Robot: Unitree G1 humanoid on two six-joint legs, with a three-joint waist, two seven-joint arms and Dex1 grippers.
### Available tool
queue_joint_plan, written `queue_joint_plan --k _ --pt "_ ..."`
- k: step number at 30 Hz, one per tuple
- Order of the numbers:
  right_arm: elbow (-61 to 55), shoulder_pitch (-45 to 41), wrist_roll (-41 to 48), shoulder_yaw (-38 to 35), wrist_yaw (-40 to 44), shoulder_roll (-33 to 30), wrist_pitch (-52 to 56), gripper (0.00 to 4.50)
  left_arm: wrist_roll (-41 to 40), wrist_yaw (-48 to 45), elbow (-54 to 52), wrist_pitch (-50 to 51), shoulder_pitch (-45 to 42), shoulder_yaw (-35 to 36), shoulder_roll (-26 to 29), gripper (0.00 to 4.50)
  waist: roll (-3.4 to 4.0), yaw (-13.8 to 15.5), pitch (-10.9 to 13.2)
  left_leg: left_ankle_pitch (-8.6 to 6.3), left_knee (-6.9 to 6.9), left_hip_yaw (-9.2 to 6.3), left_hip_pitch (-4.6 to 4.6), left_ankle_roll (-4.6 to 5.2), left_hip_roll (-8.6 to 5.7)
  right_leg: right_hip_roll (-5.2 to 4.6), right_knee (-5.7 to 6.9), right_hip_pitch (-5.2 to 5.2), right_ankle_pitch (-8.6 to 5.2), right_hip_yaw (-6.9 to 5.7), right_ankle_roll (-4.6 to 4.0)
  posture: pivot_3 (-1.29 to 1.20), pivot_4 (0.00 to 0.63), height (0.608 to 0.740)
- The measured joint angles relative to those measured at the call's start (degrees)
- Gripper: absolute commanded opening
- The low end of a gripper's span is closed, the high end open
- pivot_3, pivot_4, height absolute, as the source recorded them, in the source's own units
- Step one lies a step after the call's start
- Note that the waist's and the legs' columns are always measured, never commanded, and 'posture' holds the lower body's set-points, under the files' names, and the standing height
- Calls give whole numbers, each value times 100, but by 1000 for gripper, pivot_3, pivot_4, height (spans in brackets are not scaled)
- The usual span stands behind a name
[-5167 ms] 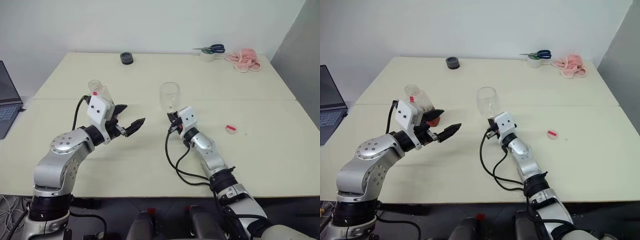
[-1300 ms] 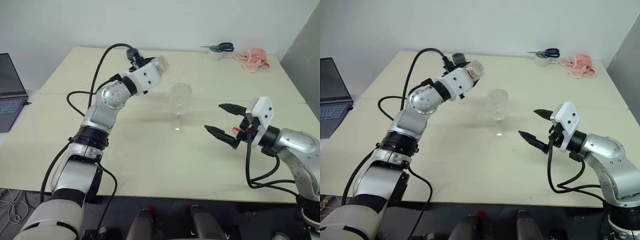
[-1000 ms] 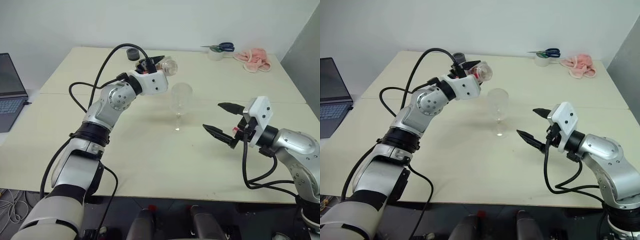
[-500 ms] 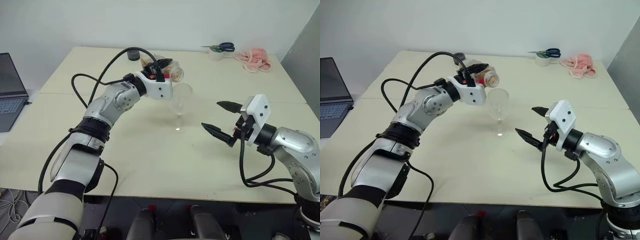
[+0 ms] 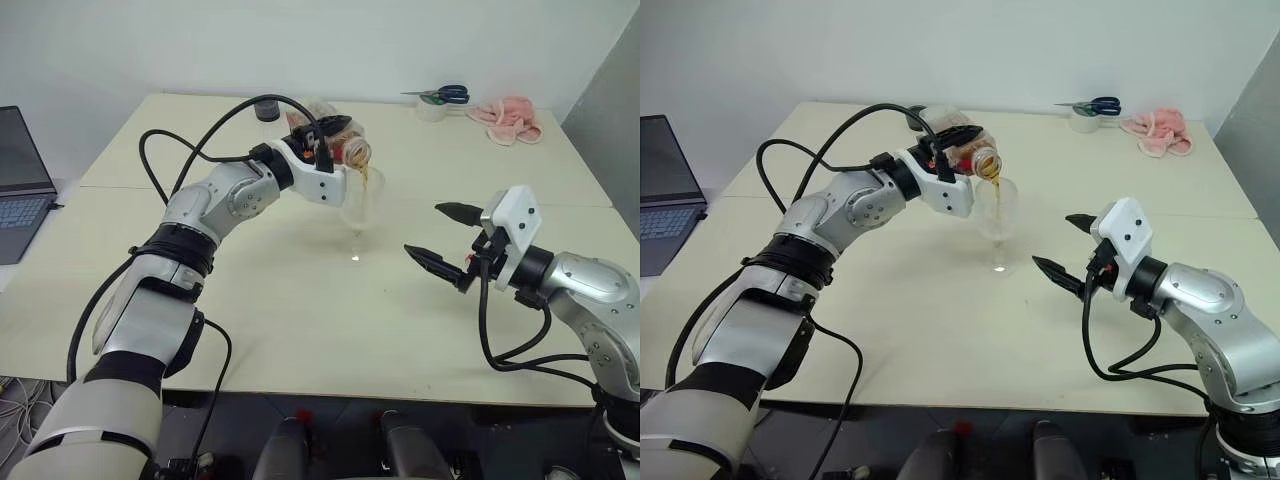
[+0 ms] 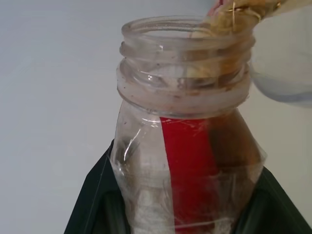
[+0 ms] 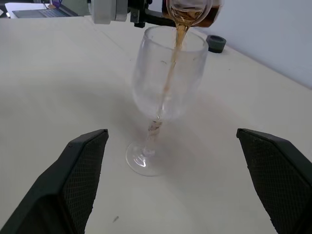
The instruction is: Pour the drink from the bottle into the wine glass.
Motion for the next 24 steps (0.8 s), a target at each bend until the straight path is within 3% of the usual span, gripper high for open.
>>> queue_joint_plan --k 24 --pt "-10 -92 234 -106 -25 -19 48 4500 256 238 300 -127 -209 -154 59 1818 0 -4 0 5 11 1 16 7 -3 0 59 -3 -2 3 1 0 150 740"
